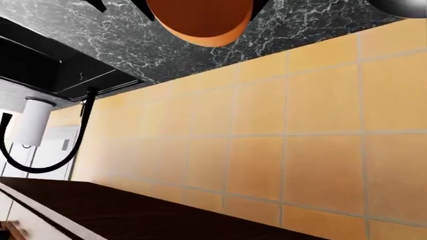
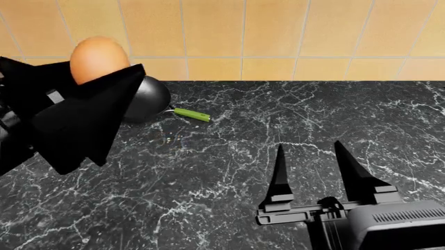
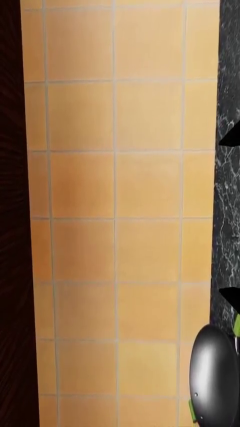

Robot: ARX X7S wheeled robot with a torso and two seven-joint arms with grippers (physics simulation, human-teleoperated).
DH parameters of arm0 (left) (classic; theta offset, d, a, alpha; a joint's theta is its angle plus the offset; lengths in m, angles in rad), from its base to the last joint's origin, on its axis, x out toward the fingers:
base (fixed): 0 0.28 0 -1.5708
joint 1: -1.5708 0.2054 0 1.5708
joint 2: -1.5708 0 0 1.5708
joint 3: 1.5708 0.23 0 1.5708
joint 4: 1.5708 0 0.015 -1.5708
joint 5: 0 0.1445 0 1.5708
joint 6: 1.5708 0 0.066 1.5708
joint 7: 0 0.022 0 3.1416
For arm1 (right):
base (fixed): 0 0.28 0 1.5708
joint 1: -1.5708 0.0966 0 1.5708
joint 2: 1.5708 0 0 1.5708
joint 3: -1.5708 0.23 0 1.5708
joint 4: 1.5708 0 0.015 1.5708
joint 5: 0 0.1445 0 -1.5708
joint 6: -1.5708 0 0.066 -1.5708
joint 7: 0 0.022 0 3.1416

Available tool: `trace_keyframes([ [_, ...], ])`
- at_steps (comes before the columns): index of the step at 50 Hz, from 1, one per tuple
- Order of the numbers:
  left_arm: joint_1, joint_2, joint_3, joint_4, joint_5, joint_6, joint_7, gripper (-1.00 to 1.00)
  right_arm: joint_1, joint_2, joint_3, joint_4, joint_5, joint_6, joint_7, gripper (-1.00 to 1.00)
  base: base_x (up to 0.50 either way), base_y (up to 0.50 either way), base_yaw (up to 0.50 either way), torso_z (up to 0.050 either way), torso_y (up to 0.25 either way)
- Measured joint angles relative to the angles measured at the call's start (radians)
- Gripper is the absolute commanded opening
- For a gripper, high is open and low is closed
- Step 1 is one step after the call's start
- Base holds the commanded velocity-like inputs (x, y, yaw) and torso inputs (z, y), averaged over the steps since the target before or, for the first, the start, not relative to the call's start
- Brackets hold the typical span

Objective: Pick the egg from the counter and place it in the cabinet.

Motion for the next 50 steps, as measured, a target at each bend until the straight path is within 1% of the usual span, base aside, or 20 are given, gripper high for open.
trace_keyframes([
  [13, -0.250, 0.056, 0.123, -0.096, -0.097, -0.012, -0.062, -1.00, 0.016, 0.002, -0.010, -0.007, 0.008, 0.021, 0.006, 1.00, 0.00, 0.00, 0.00, 0.000, 0.000],
  [27, -0.464, 0.144, 0.234, -0.221, -0.142, -0.043, -0.106, -1.00, 0.038, 0.003, -0.016, -0.005, 0.024, 0.047, 0.011, 1.00, 0.00, 0.00, 0.00, 0.000, 0.000],
  [41, -0.638, 0.229, 0.309, -0.351, -0.135, -0.073, -0.127, -1.00, 0.071, 0.004, -0.024, -0.016, 0.044, 0.091, 0.019, 1.00, 0.00, 0.00, 0.00, 0.000, 0.000],
  [50, -0.720, 0.262, 0.338, -0.412, -0.126, -0.084, -0.141, -1.00, 0.077, 0.004, -0.031, -0.009, 0.048, 0.093, 0.020, 1.00, 0.00, 0.00, 0.00, 0.000, 0.000],
])
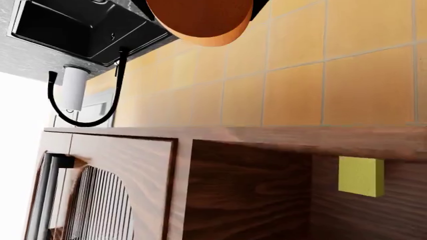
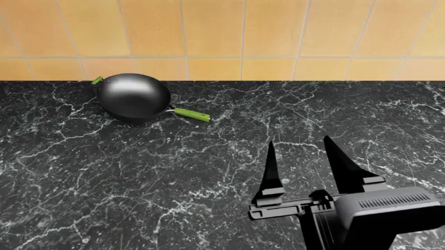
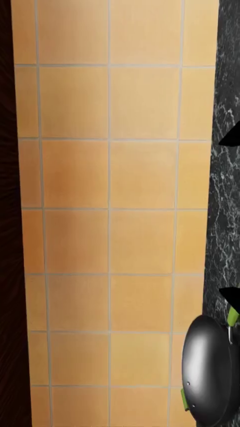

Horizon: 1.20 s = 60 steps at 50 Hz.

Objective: Pick the egg from the counter and place it in the cabinet.

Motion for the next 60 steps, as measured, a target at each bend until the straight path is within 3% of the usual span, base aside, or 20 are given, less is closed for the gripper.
trace_keyframes([
  [38, -0.318, 0.116, 0.145, -0.378, 0.192, -0.156, 0.065, -1.00, 0.043, 0.003, 0.005, -0.009, 0.066, 0.046, 0.016, 1.00, 0.00, 0.00, 0.00, 0.000, 0.000],
  [60, -0.449, 0.201, 0.248, -0.658, 0.478, -0.194, 0.279, -1.00, 0.067, 0.007, 0.007, -0.027, 0.104, 0.082, 0.036, 1.00, 0.00, 0.00, 0.00, 0.000, 0.000],
])
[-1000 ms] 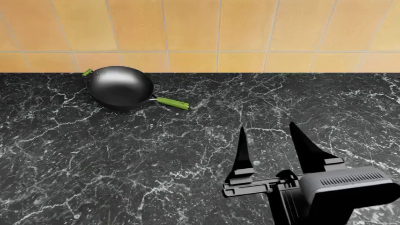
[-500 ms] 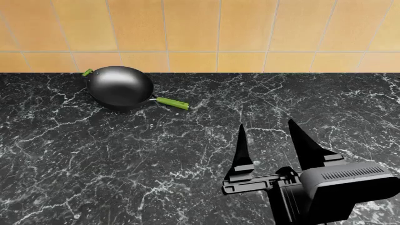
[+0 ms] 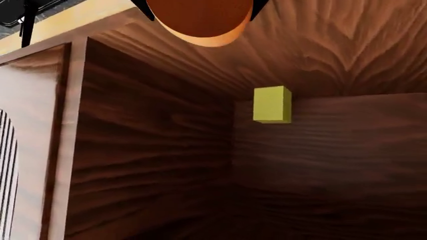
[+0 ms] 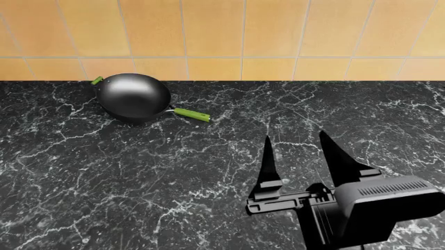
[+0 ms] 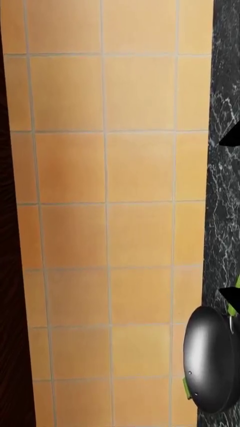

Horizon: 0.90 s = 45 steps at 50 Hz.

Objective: Pick the egg from the counter and place it in the cabinet.

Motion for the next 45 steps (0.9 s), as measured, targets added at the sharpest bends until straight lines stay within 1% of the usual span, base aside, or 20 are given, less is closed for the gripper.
trace_keyframes([
  [12, -0.080, 0.092, 0.090, -0.240, 0.226, 0.041, 0.199, -1.00, 0.014, 0.001, -0.001, -0.002, 0.017, 0.015, 0.011, 1.00, 0.00, 0.00, 0.00, 0.000, 0.000],
  [17, -0.102, 0.148, 0.079, -0.356, 0.368, 0.049, 0.298, -1.00, 0.019, 0.001, -0.002, -0.001, 0.023, 0.019, 0.015, 1.00, 0.00, 0.00, 0.00, 0.000, 0.000],
  [21, -0.113, 0.204, 0.000, -0.447, 0.550, 0.041, 0.386, -1.00, 0.023, 0.001, -0.002, 0.001, 0.028, 0.022, 0.018, 1.00, 0.00, 0.00, 0.00, 0.000, 0.000],
  [29, -0.126, 0.315, -0.281, -0.596, 1.024, 0.024, 0.563, -1.00, 0.030, 0.002, -0.003, 0.005, 0.037, 0.026, 0.022, 1.00, 0.00, 0.00, 0.00, 0.000, 0.000],
  [33, -0.130, 0.355, -0.401, -0.646, 1.220, 0.024, 0.631, -1.00, 0.033, 0.003, -0.005, 0.006, 0.039, 0.028, 0.025, 1.00, 0.00, 0.00, 0.00, 0.000, 0.000],
  [39, -0.133, 0.395, -0.522, -0.699, 1.427, 0.020, 0.705, -1.00, 0.035, 0.006, -0.009, 0.001, 0.041, 0.031, 0.030, 1.00, 0.00, 0.00, 0.00, 0.000, 0.000],
  [45, -0.134, 0.418, -0.579, -0.727, 1.567, -0.020, 0.779, -1.00, 0.035, 0.009, -0.015, -0.005, 0.041, 0.033, 0.036, 1.00, 0.00, 0.00, 0.00, 0.000, 0.000],
])
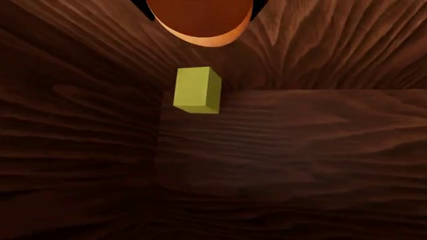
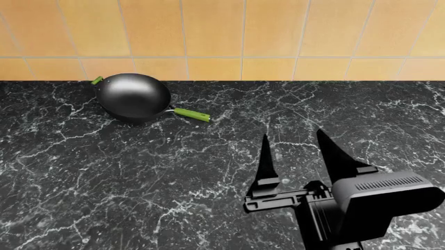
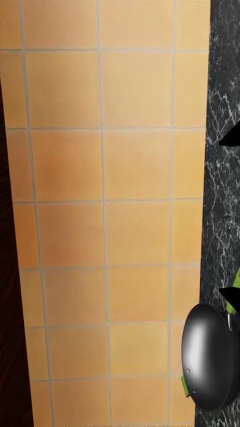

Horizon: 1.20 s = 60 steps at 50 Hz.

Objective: Pick the egg from the counter and place it in the cabinet.

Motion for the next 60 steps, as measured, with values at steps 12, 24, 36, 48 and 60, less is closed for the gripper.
trace_keyframes([
  [12, -0.003, 0.024, -0.095, 0.031, 0.145, -0.069, 0.084, -1.00, 0.002, 0.004, -0.014, -0.010, 0.000, 0.004, 0.011, 1.00, 0.00, 0.00, 0.00, 0.000, 0.000],
  [24, -0.003, 0.032, -0.153, 0.057, 0.181, -0.106, 0.125, 1.00, 0.003, 0.010, -0.024, -0.014, 0.004, 0.004, 0.020, 1.00, 0.00, 0.00, 0.00, 0.000, 0.000],
  [36, -0.003, 0.029, -0.202, 0.089, 0.131, -0.148, 0.092, 1.00, 0.008, 0.016, -0.032, -0.017, 0.008, 0.005, 0.029, 1.00, 0.00, 0.00, 0.00, 0.000, 0.000],
  [48, -0.003, 0.013, -0.188, 0.160, 0.093, -0.228, 0.048, 1.00, 0.032, 0.010, -0.052, -0.002, 0.002, 0.007, 0.032, 1.00, 0.00, 0.00, 0.00, 0.000, 0.000],
  [60, -0.003, -0.006, -0.137, 0.242, 0.127, -0.299, 0.012, 1.00, 0.044, 0.009, -0.068, 0.004, -0.004, 0.003, 0.035, 1.00, 0.00, 0.00, 0.00, 0.000, 0.000],
])
